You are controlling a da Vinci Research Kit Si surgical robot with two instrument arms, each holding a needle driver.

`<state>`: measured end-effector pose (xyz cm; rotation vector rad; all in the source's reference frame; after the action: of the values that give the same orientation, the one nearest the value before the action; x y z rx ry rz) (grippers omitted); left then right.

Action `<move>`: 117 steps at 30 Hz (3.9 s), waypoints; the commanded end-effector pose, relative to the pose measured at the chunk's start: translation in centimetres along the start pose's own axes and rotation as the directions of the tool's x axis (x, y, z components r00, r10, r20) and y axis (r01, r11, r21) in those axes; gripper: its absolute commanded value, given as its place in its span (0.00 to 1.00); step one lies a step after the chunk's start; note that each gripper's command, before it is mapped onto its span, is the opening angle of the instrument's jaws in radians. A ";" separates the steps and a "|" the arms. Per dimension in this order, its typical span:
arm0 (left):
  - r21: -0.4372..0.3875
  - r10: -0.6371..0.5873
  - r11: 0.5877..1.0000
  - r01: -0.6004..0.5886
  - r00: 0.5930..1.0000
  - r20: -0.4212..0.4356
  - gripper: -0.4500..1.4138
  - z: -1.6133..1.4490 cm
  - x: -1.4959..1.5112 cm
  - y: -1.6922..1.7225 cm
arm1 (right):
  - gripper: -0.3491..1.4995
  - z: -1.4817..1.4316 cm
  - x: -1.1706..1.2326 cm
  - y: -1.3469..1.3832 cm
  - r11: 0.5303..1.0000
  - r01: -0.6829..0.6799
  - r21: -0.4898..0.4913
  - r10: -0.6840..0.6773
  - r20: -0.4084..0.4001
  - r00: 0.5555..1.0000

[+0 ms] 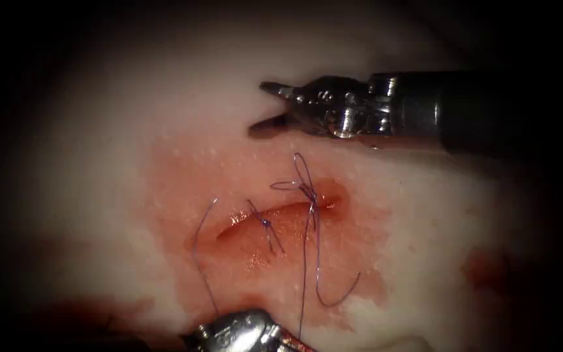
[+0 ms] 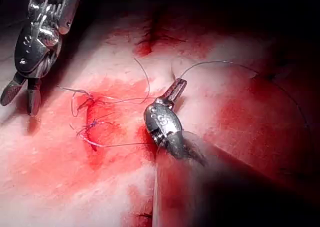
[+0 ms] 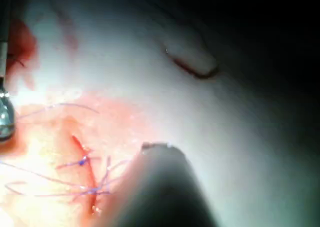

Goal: Wound Closure

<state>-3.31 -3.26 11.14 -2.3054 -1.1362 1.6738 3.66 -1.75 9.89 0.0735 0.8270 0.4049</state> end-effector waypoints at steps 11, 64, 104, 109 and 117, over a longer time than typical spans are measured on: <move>-0.006 -0.004 1.000 0.004 1.000 -0.002 0.00 0.02 -0.06 -0.04 | 0.98 -0.91 -0.18 0.02 1.000 0.002 0.016 -0.002 -0.005 1.000; -0.009 -0.005 1.000 0.005 1.000 -0.001 0.00 0.00 -0.07 -0.03 | 0.95 -0.27 -0.54 -0.54 0.958 -0.287 0.010 0.280 0.197 0.940; -0.010 -0.006 1.000 0.006 1.000 -0.001 0.00 -0.03 -0.06 -0.02 | 0.95 -0.77 -0.34 1.02 0.997 -0.073 0.008 0.072 0.028 0.997; -0.010 -0.007 1.000 0.007 1.000 -0.003 0.00 -0.05 -0.05 -0.02 | 0.97 -1.22 -0.83 0.86 0.991 0.115 -0.064 -0.104 0.150 0.983; -0.008 -0.008 1.000 0.008 1.000 -0.003 0.00 -0.06 -0.04 -0.02 | 0.98 -1.69 -1.17 0.71 0.979 0.199 -0.047 -0.182 0.242 0.953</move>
<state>-3.21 -3.20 11.14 -2.3043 -1.1500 1.6659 1.39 -1.74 9.67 -0.0172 0.5565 0.2225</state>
